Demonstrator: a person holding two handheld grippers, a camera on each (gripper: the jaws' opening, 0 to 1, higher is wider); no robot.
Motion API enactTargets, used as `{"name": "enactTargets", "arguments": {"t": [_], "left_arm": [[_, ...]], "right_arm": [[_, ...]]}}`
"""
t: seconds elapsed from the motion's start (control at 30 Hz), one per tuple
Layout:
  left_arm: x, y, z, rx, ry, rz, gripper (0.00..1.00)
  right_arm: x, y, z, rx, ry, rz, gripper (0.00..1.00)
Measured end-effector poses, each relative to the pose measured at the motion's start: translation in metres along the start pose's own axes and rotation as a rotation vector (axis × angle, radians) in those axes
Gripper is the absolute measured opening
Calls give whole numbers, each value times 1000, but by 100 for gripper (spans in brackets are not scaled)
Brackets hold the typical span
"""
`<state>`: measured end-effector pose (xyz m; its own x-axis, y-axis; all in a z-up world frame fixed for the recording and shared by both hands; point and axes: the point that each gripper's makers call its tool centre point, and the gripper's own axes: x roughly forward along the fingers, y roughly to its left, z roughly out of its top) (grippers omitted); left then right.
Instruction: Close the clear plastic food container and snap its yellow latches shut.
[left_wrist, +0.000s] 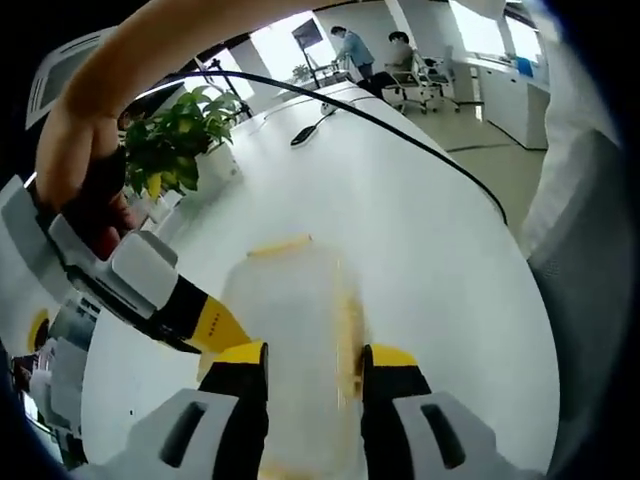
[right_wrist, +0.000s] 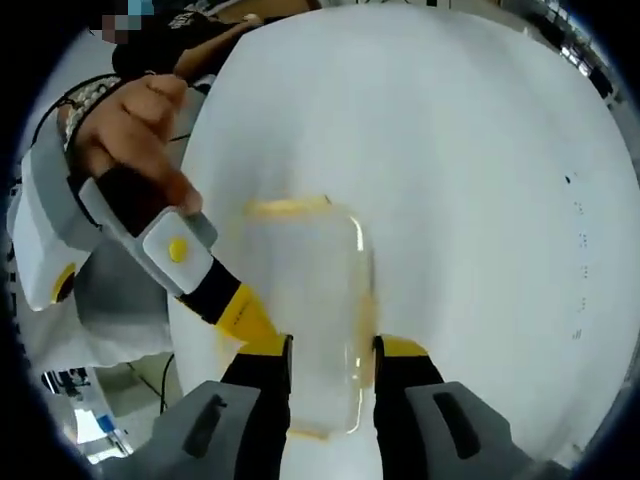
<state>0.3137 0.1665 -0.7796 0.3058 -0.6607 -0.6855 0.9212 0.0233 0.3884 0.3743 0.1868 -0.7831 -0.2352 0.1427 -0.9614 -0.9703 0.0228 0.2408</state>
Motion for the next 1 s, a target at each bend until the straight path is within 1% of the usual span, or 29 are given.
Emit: {"name": "enactTargets", "arguments": {"t": [0.17,0.33,0.37,0.43,0.63,0.7,0.73,0.77,0.87,0.97,1.0], "left_arm": [[0,0,0,5,-10,4,29],[0,0,0,11,-14,8,28],[1,0,0,15,-18,13,26],[-10,5,-6,18,0,18,26],[-7,11,-7,32,-5,21,26],[-6,13,-8,35,-4,28,26],[-4,13,-7,34,-9,27,26],[-5,15,-8,36,-8,33,26],[-2,13,-6,38,-1,35,27],[-1,15,-9,35,-7,35,27],[0,13,-8,38,-8,35,27]], "right_arm": [[1,-1,0,3,-6,1,28],[1,2,0,3,11,3,28],[1,1,-1,6,11,5,28],[2,0,-2,12,12,9,28],[2,-1,-1,11,17,12,28],[4,2,-2,15,-2,44,26],[6,3,-4,36,-8,67,26],[8,2,-1,35,-26,77,26],[11,2,0,26,-41,82,26],[11,1,2,26,-52,83,26],[12,1,3,26,-56,84,26]]}}
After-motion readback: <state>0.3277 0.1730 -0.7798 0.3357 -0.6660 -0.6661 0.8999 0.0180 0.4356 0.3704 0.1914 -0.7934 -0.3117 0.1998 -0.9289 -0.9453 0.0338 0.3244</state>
